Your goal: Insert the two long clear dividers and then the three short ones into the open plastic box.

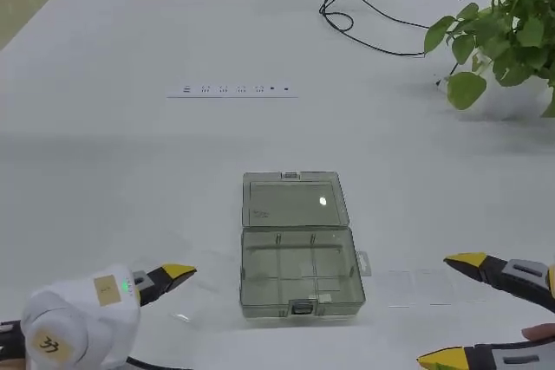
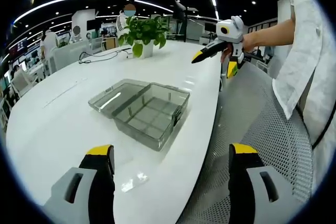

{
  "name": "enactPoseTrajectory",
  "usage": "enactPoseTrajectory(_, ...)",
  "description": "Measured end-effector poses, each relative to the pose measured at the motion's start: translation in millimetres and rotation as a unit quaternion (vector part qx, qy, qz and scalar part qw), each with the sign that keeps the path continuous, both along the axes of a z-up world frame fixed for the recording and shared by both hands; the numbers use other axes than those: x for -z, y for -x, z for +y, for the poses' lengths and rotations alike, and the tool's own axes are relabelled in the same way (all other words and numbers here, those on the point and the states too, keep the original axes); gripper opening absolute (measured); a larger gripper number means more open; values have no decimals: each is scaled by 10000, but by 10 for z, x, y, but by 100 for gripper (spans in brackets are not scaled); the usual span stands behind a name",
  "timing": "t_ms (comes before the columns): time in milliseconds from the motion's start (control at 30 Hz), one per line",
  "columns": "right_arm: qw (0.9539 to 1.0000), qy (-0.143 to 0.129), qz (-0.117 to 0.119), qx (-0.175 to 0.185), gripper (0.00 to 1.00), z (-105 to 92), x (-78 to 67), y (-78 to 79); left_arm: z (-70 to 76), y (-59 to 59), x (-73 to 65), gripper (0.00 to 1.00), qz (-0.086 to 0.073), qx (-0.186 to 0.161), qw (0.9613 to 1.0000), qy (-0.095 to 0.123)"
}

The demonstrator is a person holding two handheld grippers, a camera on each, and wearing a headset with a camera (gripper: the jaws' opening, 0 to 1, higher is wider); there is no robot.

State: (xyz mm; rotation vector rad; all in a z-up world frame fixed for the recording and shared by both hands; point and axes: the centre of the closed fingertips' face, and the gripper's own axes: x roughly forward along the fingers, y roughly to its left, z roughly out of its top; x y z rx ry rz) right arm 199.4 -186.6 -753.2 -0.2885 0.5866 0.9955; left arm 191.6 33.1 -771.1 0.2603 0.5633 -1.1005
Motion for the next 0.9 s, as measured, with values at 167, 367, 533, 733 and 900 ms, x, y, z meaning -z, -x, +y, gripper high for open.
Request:
enactPoseTrajectory(167,10000,-7,2,8,82,-7,1,-4,-4,-9,-5,91,-3,-9,10000,0)
enactPoseTrajectory(367,10000,-16,1,13,82,-3,3,-7,-1,-16,-5,91,2,-12,10000,4)
enactPoseTrajectory(533,10000,-22,2,28,81,-3,4,-5,3,-21,-3,91,11,-21,10000,6)
enactPoseTrajectory(733,10000,-29,15,38,81,0,11,3,36,-48,-2,91,25,-79,10000,-1)
enactPoseTrajectory(900,10000,-35,15,35,81,7,11,8,107,-104,-15,90,22,-176,9998,-11)
